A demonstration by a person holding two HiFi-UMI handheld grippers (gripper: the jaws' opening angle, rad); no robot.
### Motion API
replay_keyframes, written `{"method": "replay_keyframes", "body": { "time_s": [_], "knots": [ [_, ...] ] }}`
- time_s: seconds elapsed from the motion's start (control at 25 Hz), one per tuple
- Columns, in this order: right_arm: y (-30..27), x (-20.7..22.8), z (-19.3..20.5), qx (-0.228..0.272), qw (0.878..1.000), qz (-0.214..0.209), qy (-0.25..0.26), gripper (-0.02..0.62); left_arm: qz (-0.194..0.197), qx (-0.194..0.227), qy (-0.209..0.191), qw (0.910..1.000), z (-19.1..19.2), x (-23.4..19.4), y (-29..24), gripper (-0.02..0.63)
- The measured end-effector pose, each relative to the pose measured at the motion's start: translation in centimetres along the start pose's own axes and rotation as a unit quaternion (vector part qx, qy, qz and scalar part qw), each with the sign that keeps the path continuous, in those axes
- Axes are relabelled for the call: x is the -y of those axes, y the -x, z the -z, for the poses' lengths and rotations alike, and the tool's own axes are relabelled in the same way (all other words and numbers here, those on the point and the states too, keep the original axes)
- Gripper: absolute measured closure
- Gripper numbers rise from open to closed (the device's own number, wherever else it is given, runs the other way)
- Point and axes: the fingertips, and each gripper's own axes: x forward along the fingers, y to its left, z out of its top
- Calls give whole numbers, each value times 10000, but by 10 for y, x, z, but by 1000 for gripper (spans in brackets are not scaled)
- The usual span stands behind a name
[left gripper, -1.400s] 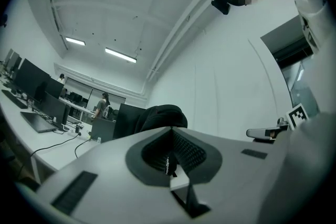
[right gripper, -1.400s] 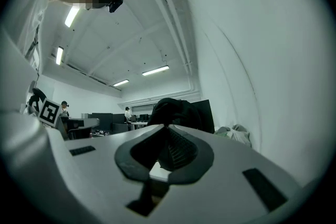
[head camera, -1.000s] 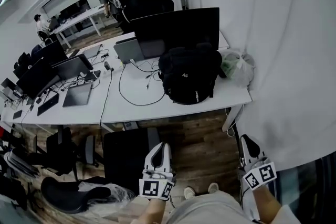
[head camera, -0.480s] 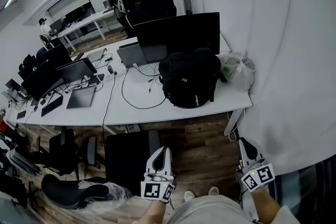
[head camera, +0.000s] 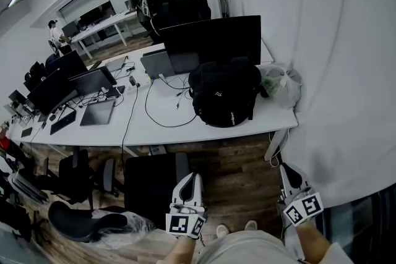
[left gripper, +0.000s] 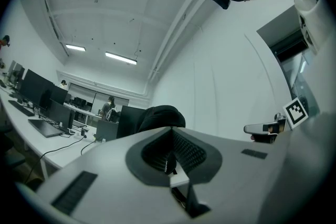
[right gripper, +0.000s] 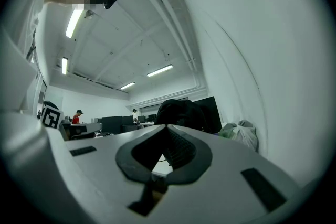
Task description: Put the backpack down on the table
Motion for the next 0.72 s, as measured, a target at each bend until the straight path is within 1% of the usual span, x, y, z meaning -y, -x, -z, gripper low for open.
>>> {"method": "replay_keyframes", "body": {
  "time_s": [0.72],
  "knots": [
    [3, 4, 7, -99, 10000, 3, -2, 581, 58, -2, 13, 10000, 1, 6, 2, 597]
  ]
}}
